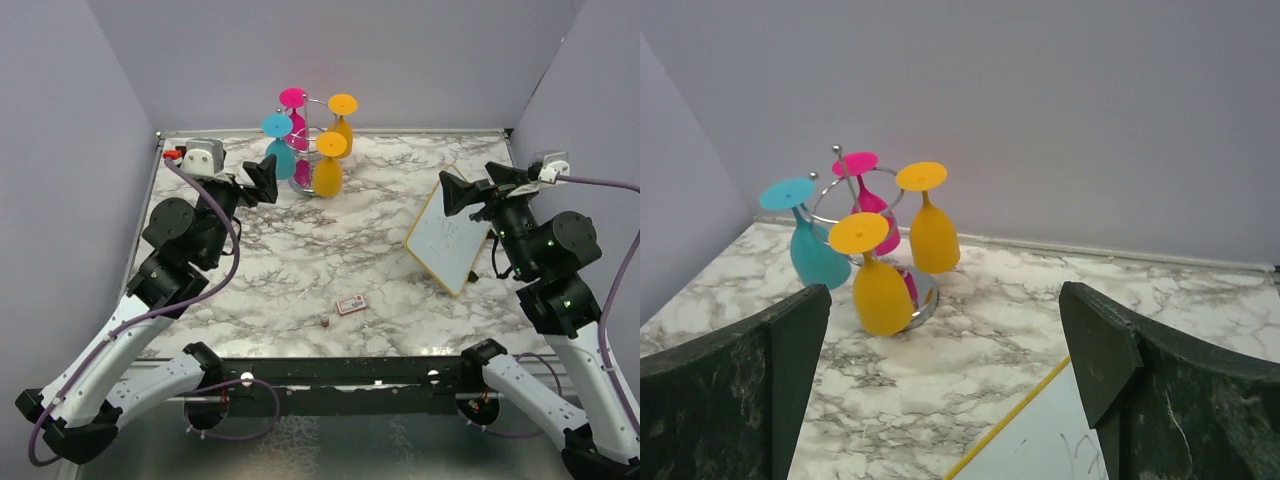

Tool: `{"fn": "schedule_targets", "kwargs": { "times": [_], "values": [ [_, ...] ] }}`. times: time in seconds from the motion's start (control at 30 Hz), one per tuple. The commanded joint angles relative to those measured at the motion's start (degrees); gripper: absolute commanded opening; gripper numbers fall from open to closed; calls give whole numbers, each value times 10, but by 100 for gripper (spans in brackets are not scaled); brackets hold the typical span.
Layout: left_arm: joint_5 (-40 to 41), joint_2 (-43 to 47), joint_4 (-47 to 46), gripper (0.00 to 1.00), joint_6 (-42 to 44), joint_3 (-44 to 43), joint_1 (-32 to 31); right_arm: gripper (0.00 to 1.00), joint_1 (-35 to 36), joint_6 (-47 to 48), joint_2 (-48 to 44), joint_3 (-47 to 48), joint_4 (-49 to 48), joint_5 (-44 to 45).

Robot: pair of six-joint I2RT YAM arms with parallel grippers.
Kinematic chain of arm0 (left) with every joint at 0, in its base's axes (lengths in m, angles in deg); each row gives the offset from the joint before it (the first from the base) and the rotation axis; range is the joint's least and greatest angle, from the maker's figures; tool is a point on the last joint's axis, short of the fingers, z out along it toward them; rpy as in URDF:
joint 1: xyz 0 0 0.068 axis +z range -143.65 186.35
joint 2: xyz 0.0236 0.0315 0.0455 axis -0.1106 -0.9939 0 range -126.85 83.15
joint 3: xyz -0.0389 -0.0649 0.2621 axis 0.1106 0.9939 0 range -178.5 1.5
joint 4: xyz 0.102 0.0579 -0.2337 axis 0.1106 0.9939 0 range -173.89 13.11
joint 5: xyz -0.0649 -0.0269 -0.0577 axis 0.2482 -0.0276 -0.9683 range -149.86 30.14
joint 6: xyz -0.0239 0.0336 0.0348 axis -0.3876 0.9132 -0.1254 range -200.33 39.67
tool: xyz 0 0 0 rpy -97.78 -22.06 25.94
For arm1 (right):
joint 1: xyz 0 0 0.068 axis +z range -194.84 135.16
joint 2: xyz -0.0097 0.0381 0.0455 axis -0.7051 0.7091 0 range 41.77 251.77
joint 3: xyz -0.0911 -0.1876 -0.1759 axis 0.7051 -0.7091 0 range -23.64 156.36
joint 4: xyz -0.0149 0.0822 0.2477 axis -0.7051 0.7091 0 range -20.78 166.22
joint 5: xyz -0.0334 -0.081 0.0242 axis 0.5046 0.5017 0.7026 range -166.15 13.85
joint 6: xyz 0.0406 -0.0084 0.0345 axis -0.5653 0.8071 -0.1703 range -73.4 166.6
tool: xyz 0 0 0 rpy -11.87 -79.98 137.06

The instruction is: Take the wine glass off the wine glass rack

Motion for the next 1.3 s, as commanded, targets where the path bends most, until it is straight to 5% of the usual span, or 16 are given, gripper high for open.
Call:
{"fn": "schedule_targets", "kwargs": {
  "times": [0.0, 0.37, 0.77, 1.27],
  "values": [
    [-17, 8, -32, 99, -21, 36, 48, 100, -29, -39, 19, -9, -12, 1],
    [-40, 16, -99, 99, -70, 139, 149, 100, -99, -148, 86, -18, -26, -49],
    [-59, 20, -167, 99, -103, 194, 184, 100, -129, -218, 91, -91, -95, -171],
    [-71, 14, -158, 98, -85, 174, 184, 100, -106, -376, 378, 67, -101, -355]
  ]
}}
